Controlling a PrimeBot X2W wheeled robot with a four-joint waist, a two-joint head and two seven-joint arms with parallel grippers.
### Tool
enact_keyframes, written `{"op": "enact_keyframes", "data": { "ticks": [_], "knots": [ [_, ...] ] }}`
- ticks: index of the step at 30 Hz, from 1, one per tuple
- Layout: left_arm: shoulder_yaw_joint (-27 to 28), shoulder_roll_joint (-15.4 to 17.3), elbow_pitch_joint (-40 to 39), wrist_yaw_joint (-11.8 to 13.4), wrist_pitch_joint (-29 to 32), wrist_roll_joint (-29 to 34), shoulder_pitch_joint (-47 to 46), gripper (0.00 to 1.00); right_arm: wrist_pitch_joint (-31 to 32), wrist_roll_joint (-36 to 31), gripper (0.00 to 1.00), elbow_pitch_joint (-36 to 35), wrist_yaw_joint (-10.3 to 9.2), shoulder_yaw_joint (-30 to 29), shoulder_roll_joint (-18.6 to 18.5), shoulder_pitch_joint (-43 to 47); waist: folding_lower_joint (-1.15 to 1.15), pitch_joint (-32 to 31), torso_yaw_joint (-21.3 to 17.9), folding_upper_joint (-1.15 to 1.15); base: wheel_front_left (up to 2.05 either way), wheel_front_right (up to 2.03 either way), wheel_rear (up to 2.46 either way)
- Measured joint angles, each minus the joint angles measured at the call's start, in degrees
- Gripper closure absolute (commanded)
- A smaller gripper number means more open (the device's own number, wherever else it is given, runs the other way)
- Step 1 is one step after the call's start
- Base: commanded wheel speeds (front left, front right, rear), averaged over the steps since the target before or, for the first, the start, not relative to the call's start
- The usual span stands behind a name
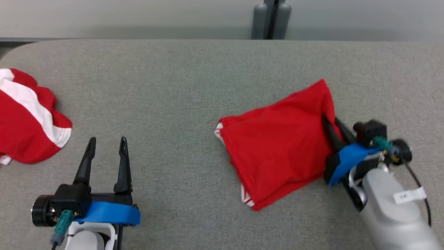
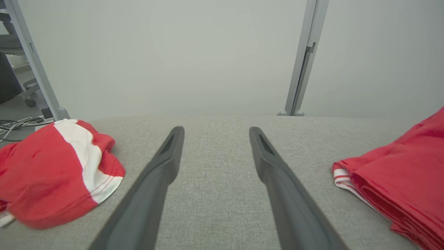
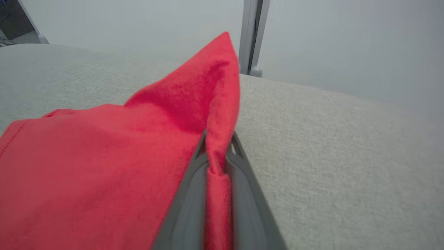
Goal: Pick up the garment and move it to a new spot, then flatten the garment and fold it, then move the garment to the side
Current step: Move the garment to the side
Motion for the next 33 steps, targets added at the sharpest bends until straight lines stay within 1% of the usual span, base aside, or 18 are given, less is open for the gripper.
{"op": "enact_keyframes", "data": {
  "ticks": [3,7,11,15,16,20,23,27,33],
  "knots": [
    [0.07,0.21,-1.51,0.0,0.01,0.12,-1.42,0.0,0.0,0.02,1.0,0.01,0.0,0.7,-2.04,-5.25,0.0,2.76,-1.33,0.0,0.0,0.0,0.0],
    [-0.04,1.38,-3.96,-0.02,0.0,0.37,-3.99,0.0,0.0,0.27,1.0,0.52,0.0,1.14,-4.63,-11.31,0.01,6.52,-3.39,0.01,0.0,0.0,0.0],
    [0.27,2.82,-6.31,-0.03,0.0,0.42,-5.58,0.0,0.0,0.88,1.0,0.81,0.01,0.91,-6.0,-16.06,0.01,9.86,-7.22,0.01,0.0,0.0,0.0],
    [-0.07,4.54,-8.27,-0.12,-0.01,0.53,-6.75,0.0,-0.01,1.08,1.0,1.45,0.01,0.29,-7.46,-18.65,0.0,12.28,-11.06,0.01,0.0,0.0,0.0],
    [-0.08,5.37,-9.39,-0.12,0.0,0.67,-7.16,0.0,-0.01,1.41,1.0,1.59,0.0,-0.32,-7.9,-19.78,0.0,13.52,-13.05,0.01,0.0,0.0,0.0],
    [-0.29,7.39,-11.44,-0.31,0.0,0.84,-7.63,0.0,0.0,1.52,1.0,2.34,0.01,-0.88,-9.82,-22.13,0.0,16.06,-16.05,0.01,0.0,0.0,0.0],
    [-0.73,8.51,-13.04,-0.31,0.0,0.89,-7.92,0.0,0.0,1.44,1.0,2.79,0.0,-1.25,-11.82,-24.37,0.01,17.88,-17.4,0.01,0.0,0.0,0.0],
    [-1.12,9.58,-14.78,-0.32,0.0,0.91,-8.11,0.0,0.04,1.42,1.0,3.85,0.01,-1.57,-13.61,-27.0,0.01,19.78,-18.41,0.01,0.0,0.0,0.0],
    [-1.24,10.53,-16.75,-0.33,0.0,0.89,-8.11,0.0,1.37,1.44,1.0,5.79,0.01,-2.38,-16.22,-31.61,0.0,21.91,-19.01,0.01,0.0,0.0,0.0]
  ]
}}
